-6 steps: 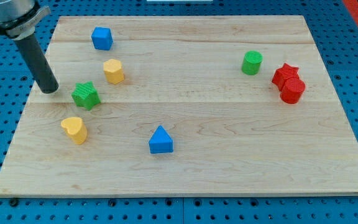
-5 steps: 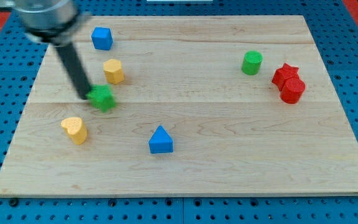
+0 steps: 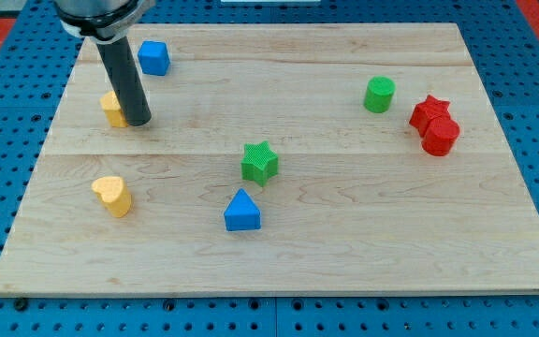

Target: Place the yellow blocks together on the left side

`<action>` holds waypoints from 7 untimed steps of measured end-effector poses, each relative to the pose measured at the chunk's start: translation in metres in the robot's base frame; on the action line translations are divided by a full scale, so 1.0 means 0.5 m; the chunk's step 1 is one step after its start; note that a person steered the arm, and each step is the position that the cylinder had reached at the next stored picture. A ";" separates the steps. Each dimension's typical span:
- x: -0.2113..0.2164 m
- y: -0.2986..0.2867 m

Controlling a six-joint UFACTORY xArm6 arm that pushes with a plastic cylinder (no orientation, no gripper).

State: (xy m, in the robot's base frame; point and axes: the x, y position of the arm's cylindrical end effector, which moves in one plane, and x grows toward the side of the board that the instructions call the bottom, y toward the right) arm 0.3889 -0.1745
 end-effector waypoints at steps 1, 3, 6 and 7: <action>0.066 0.097; 0.276 0.111; 0.142 -0.170; 0.130 -0.206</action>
State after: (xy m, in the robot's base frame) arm 0.4538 -0.2776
